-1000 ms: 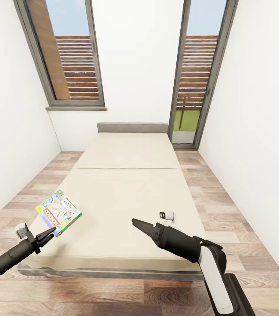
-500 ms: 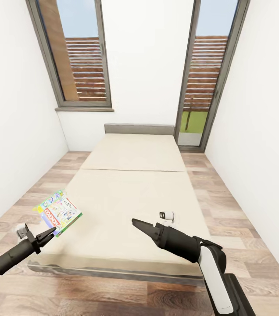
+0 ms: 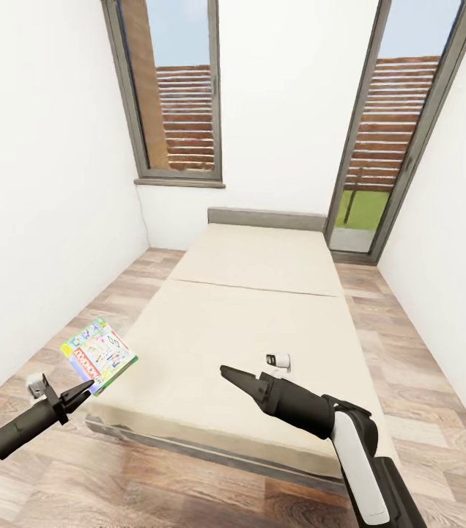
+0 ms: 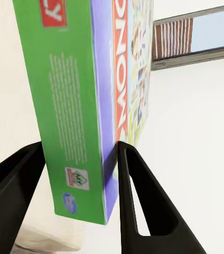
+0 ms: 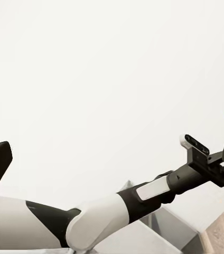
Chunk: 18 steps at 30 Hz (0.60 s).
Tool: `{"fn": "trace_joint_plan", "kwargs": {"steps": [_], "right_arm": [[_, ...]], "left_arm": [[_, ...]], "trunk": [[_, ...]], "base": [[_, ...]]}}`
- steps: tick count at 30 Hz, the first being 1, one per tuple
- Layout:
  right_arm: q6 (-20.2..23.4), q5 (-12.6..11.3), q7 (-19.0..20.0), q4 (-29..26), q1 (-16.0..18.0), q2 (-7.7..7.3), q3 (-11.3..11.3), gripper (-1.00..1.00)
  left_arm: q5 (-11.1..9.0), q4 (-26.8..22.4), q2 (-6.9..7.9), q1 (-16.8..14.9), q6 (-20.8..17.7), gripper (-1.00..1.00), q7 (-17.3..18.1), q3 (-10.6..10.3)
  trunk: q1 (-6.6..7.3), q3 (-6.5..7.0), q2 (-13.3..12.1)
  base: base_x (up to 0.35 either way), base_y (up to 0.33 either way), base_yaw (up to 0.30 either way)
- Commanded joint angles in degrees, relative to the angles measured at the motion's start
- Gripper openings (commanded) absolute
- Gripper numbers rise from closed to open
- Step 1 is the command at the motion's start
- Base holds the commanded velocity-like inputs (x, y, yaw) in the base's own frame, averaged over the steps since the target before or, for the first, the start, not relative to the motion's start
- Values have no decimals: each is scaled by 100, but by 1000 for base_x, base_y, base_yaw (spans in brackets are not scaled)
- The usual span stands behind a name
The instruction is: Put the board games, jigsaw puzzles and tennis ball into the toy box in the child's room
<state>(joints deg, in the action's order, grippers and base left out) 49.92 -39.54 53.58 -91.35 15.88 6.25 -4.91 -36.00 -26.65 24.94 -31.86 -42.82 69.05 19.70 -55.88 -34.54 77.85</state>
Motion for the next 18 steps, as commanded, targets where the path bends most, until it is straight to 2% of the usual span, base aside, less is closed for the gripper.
{"fn": "trace_joint_plan", "kwargs": {"steps": [1,6,18], "right_arm": [[26,-10,4,-1,3,1,5,100],[26,-10,4,2,3,0,7,100],[26,-5,4,4,3,7,8,100]], "left_arm": [[-21,2,1,-5,-51,-100,10,8],[-21,2,-3,-5,-45,-100,10,8],[-21,2,-13,-5,-35,-100,3,8]], "trunk": [[23,13,-39],[133,103,-239],[396,319,-721]], "base": [[0,0,289],[0,0,189],[0,0,16]]}}
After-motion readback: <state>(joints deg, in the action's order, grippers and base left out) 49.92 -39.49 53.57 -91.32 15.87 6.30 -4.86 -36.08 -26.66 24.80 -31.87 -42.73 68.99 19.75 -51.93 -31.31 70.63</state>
